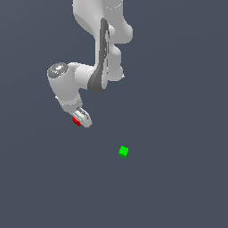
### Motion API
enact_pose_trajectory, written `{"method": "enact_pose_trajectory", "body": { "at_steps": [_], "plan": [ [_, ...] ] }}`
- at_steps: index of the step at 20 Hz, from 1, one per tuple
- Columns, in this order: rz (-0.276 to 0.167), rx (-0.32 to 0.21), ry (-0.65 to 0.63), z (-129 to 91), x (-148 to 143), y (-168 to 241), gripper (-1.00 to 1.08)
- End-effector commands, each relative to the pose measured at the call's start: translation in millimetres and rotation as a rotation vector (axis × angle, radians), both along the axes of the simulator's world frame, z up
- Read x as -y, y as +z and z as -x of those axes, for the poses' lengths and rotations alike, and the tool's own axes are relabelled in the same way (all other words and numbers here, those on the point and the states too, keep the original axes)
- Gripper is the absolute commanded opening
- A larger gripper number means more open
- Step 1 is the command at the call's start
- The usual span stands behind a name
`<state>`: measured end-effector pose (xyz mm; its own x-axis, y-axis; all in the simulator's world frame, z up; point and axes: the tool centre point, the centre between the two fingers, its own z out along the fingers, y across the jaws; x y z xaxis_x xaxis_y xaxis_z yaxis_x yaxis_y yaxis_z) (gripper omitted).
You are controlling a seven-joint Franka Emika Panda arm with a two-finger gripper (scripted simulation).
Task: Stack the red cube on top of the green cube.
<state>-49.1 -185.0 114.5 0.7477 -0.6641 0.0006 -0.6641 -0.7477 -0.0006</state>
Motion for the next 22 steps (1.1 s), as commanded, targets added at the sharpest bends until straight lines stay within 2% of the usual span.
{"method": "enact_pose_trajectory", "body": {
  "at_steps": [1, 6, 11, 15, 22],
  "plan": [
    [0.000, -0.001, 0.000, 0, 0, 5, -1.00],
    [0.000, 0.000, 0.000, -2, -3, 3, -1.00],
    [0.000, 0.000, 0.000, -12, -23, -2, -1.00],
    [-0.001, 0.000, 0.000, -28, -52, -9, -1.00],
    [-0.001, 0.000, 0.000, -64, -118, -24, -1.00]
  ]
}}
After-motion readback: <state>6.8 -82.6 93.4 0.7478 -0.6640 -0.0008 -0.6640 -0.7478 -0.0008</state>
